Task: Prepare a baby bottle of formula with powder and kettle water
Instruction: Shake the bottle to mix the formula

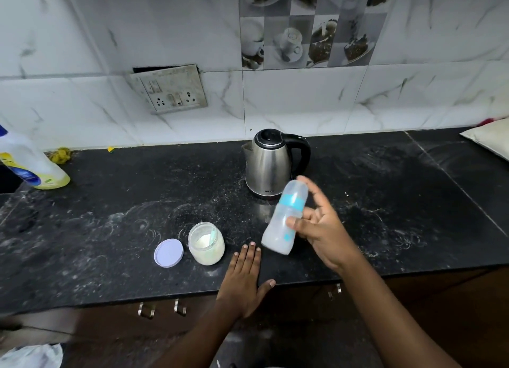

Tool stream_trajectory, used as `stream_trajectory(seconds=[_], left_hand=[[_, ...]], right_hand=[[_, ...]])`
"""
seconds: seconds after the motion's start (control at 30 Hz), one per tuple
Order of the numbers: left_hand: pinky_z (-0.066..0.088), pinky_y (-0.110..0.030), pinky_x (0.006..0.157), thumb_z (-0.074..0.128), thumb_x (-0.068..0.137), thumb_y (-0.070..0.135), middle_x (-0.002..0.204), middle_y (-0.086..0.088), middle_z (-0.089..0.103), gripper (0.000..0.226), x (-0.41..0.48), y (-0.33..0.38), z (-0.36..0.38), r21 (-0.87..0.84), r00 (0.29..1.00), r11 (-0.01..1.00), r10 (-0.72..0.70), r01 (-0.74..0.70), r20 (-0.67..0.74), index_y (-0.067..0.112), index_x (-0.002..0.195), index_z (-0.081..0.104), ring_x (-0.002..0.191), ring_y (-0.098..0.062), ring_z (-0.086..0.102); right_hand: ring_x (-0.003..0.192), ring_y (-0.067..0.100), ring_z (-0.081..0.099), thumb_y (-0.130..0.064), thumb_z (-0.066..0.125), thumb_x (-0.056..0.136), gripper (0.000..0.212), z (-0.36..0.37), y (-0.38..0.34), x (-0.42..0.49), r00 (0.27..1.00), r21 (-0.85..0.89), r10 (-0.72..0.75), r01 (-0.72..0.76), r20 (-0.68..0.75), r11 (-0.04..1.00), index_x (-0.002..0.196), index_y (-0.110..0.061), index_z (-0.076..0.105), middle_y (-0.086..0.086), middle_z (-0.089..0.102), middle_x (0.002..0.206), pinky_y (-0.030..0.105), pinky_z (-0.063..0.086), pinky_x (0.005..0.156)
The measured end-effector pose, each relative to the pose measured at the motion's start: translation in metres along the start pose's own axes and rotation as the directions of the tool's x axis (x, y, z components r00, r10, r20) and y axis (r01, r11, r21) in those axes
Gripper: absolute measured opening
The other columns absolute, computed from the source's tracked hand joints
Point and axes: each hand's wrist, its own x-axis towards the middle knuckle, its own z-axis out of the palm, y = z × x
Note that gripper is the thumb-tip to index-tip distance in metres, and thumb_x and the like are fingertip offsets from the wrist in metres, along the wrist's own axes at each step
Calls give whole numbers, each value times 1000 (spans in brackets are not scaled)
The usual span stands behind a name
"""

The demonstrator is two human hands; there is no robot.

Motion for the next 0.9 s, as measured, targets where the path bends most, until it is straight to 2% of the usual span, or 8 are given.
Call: stream_trajectory(seconds=[0.1, 0.23, 0.37, 0.5, 0.63, 0.7, 0.77, 0.9], left_hand=[[-18, -39, 127, -1, 96, 80, 173, -6, -24, 98, -1, 0, -2, 1, 1000, 1000, -6, 6, -1, 13, 167, -9, 159, -23, -26], [-18, -38, 128, 6, 100, 78, 172, -6, -23, 96, 0, -1, -2, 13, 1000, 1000, -16, 16, 20, 12, 167, -8, 159, -21, -25], [-19, -38, 128, 5, 99, 78, 174, -6, -22, 95, 0, -2, 0, 6, 1000, 1000, -9, 9, 11, 13, 167, -9, 159, -22, -26], [-20, -39, 126, -4, 92, 80, 174, -8, -21, 101, 0, -2, -2, -3, 1000, 1000, -10, 10, 28, 12, 167, -9, 158, -23, -26], [-20, -37, 127, -7, 87, 80, 174, -8, -22, 105, 0, -1, -3, -9, 1000, 1000, -8, 9, 17, 12, 167, -9, 159, -24, -26], [-21, -38, 126, -6, 90, 80, 173, -7, -23, 102, 0, 0, -3, 9, 1000, 1000, -14, 14, 25, 12, 167, -10, 159, -23, -27], [-21, -39, 126, -4, 92, 80, 172, -7, -24, 100, -1, 0, -4, 18, 999, 1000, -14, 14, 32, 12, 166, -11, 158, -23, -27], [-19, -39, 127, -7, 88, 80, 174, -8, -21, 104, 0, 0, -2, -2, 1000, 1000, -10, 10, 4, 13, 167, -9, 158, -24, -26]], right_hand=[[116, 26, 70, 2, 67, 89, 80, -10, 1, 7, 966, 175, -65, 111, -251, 978, 154, -37, 38, 15, 71, 129, 44, 61, 91], [110, 29, 72, 3, 73, 81, 89, -7, 2, 0, 999, -40, 9, -8, 39, 999, 154, -35, 39, 21, 73, 123, 40, 60, 90], [116, 24, 69, 0, 69, 85, 84, -13, -2, 8, 969, 174, -97, 138, -227, 975, 154, -38, 38, 16, 67, 132, 43, 61, 91], [109, 28, 72, 3, 73, 80, 91, -8, -4, 2, 999, -53, -24, 26, 38, 998, 154, -36, 38, 22, 71, 125, 43, 60, 93], [116, 26, 69, -7, 76, 82, 87, -12, -9, 12, 972, 135, -115, 145, -204, 980, 154, -35, 36, 10, 74, 122, 47, 59, 97], [114, 29, 69, -13, 86, 76, 95, -9, -11, 11, 995, 21, -73, 75, -74, 997, 153, -37, 37, 14, 74, 121, 46, 60, 93], [105, 29, 73, -4, 82, 77, 93, -8, -13, 6, 997, -107, -13, 21, 73, 994, 154, -34, 38, 20, 75, 117, 39, 61, 87], [112, 23, 70, -2, 69, 88, 80, -14, -15, 14, 971, 162, -113, 149, -211, 975, 154, -31, 35, 12, 72, 120, 43, 62, 87]])
